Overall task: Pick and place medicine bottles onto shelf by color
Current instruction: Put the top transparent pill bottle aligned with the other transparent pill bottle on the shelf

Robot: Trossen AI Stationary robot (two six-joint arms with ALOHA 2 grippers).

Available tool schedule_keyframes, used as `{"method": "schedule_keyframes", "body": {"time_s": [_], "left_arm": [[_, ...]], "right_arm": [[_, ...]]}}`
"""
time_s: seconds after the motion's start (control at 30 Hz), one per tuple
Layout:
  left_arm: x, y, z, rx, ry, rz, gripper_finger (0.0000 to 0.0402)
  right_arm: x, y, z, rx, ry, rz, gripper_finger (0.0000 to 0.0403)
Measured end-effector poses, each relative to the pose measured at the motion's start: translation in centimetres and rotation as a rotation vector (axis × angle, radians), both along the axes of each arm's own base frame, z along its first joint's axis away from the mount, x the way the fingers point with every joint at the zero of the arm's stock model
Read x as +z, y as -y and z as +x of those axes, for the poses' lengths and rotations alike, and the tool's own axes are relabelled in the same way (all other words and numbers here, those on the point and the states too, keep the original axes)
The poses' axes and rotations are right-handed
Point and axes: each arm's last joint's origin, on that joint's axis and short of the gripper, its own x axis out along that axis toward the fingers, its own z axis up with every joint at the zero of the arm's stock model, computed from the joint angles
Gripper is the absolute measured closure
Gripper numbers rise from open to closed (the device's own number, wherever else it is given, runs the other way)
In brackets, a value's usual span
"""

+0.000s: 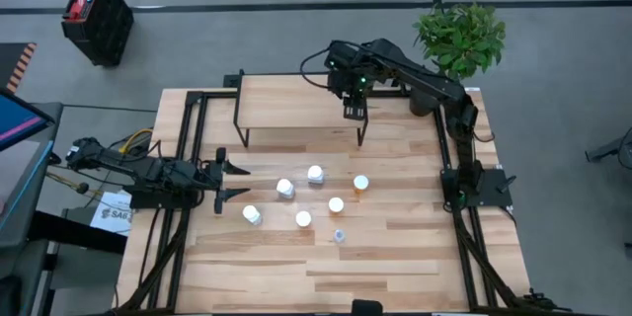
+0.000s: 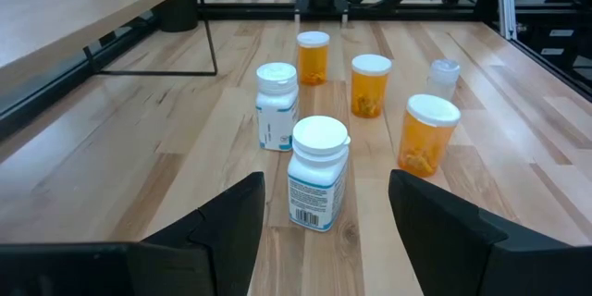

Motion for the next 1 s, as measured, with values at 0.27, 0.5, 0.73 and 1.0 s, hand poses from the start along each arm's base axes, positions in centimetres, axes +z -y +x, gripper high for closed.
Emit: {"method": "schedule_keyframes", "body": {"time_s": [0.27, 0.5, 0.73, 1.0], "left_arm": [[0.0, 0.0, 0.0, 0.000, 0.000, 0.000, 0.0180], [0.0, 0.0, 0.0, 0.000, 0.000, 0.000, 0.0180], [0.0, 0.0, 0.0, 0.000, 0.000, 0.000, 0.0180], [0.0, 0.0, 0.0, 0.000, 0.000, 0.000, 0.0180]], "right_arm": [[3.7, -2.7, -1.4, -0.056, 0.063, -0.020, 0.0210], [7.6, -6.3, -4.2, -0.178, 0.236, 0.004, 0.0220], [10.7, -10.6, -6.8, -0.320, 0.414, 0.102, 0.0230], [11.1, -15.0, -6.5, -0.439, 0.482, 0.234, 0.0242]]}}
